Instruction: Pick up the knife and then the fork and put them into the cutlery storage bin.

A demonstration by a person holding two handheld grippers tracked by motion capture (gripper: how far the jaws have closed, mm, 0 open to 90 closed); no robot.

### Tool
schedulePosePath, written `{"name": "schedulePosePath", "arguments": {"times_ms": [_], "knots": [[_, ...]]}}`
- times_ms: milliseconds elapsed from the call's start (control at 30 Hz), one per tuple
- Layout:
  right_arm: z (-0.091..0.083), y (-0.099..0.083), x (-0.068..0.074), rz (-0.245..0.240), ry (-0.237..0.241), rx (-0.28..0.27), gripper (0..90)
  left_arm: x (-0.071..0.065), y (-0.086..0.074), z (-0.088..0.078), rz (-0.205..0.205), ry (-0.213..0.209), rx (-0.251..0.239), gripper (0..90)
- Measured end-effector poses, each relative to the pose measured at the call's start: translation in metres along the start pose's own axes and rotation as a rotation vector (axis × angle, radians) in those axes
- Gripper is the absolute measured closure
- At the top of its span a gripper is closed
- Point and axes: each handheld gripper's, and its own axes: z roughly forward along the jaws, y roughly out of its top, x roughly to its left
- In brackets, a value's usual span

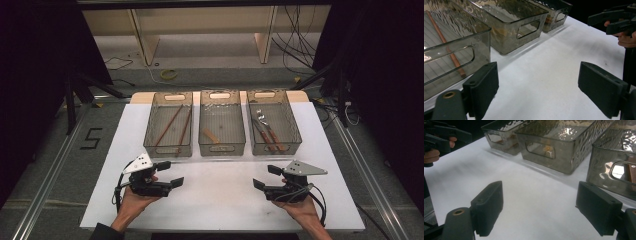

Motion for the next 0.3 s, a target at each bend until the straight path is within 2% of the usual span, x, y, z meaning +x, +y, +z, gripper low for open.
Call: {"name": "schedulePosePath", "arguments": {"times_ms": [300], "knots": [[0.0000,0.0004,-0.0033,0.005,-0.011,-0.004,22.9,0.0001,0.0003,0.0008,-0.009,0.001,-0.002,16.1]]}}
